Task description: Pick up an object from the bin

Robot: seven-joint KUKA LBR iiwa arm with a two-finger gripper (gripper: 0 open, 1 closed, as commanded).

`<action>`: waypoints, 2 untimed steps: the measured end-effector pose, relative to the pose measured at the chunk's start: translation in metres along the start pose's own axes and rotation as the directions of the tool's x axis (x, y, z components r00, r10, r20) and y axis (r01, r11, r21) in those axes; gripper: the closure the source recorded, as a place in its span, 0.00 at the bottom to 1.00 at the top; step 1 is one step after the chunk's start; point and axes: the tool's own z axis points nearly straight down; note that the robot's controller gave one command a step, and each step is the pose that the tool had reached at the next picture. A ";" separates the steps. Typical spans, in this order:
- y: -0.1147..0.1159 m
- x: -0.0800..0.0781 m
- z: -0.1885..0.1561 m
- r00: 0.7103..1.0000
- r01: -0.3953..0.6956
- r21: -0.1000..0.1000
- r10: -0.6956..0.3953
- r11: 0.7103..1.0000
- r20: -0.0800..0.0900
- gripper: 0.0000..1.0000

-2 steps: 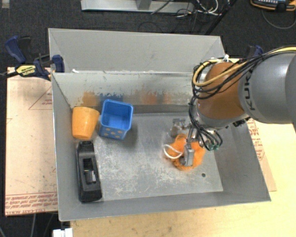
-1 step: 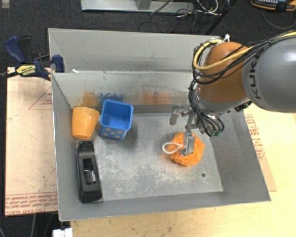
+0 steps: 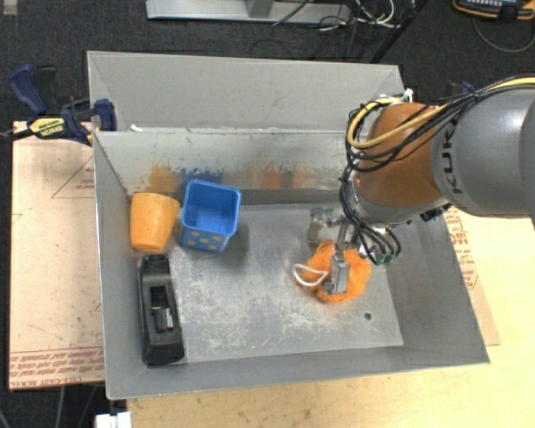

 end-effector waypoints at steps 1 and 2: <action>-0.008 0.003 0.015 0.999 0.043 0.003 -0.043 0.999 0.005 1.00; -0.008 0.003 0.015 0.999 0.043 0.003 -0.043 0.999 0.005 1.00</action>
Offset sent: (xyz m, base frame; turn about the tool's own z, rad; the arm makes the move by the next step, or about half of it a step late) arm 0.0000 0.0000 0.0000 0.0000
